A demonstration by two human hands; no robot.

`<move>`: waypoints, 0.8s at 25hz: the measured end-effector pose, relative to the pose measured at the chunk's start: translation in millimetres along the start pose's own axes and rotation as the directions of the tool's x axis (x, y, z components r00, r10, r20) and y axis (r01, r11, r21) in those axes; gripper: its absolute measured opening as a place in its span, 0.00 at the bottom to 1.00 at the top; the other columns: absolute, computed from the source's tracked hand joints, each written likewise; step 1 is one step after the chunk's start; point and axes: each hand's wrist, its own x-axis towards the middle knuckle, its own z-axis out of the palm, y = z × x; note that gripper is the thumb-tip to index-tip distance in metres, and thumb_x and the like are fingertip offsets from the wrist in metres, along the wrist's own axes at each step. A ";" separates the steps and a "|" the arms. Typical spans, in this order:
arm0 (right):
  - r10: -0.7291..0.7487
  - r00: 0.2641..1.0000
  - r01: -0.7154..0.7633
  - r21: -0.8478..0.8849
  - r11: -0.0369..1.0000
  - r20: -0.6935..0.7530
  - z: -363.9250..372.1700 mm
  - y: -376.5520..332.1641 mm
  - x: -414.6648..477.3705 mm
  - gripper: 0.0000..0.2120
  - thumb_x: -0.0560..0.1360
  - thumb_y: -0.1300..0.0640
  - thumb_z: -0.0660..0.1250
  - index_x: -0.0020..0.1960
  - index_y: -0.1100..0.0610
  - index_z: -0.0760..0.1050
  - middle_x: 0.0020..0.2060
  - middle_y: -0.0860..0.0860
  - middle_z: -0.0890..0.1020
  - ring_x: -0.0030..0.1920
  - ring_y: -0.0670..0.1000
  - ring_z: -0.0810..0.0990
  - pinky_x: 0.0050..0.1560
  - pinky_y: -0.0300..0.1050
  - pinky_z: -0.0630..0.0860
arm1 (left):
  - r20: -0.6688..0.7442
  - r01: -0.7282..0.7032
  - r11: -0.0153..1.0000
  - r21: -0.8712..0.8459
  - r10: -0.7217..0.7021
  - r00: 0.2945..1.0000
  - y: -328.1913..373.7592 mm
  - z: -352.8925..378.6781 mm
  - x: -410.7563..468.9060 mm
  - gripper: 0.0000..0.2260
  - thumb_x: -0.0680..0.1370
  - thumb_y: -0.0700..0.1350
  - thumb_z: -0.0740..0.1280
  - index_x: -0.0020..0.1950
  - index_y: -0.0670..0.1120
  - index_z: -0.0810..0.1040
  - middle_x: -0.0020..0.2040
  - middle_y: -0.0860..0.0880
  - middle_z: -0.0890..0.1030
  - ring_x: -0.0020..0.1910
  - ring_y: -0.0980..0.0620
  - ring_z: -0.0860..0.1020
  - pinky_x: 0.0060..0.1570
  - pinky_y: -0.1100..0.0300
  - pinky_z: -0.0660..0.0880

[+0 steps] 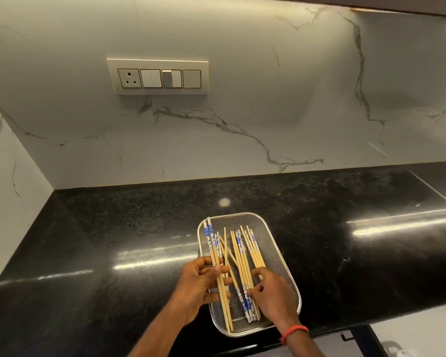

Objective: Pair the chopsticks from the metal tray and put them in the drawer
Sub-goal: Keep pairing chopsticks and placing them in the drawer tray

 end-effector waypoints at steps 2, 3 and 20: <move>0.053 0.999 -0.053 0.049 0.997 0.009 -1.1 -1.9 1.8 0.19 0.73 0.55 0.74 0.63 0.49 0.75 0.40 0.45 0.84 0.38 0.41 0.82 0.40 0.37 0.81 | 0.002 0.003 1.000 0.005 -0.003 1.000 -0.1 0.4 0.3 0.10 0.79 0.37 0.67 0.60 0.39 0.78 0.51 0.42 0.88 0.50 0.40 0.87 0.41 0.45 0.84; 0.074 0.997 -0.075 0.052 0.996 0.011 -1.4 -4.4 2.1 0.16 0.73 0.55 0.74 0.59 0.49 0.77 0.40 0.45 0.84 0.39 0.41 0.82 0.41 0.39 0.82 | 0.004 0.005 1.000 0.008 -0.005 1.000 0.3 1.1 0.5 0.10 0.79 0.37 0.67 0.60 0.39 0.78 0.51 0.42 0.88 0.50 0.40 0.87 0.42 0.45 0.84; -0.053 0.998 0.036 0.518 0.855 0.017 -6.7 -24.4 -47.8 0.04 0.73 0.56 0.73 0.47 0.49 0.81 0.35 0.50 0.83 0.33 0.44 0.82 0.34 0.37 0.80 | 0.042 -0.029 0.986 0.162 0.023 0.999 5.6 17.8 -9.8 0.07 0.79 0.36 0.68 0.56 0.41 0.80 0.50 0.42 0.87 0.49 0.42 0.87 0.46 0.39 0.84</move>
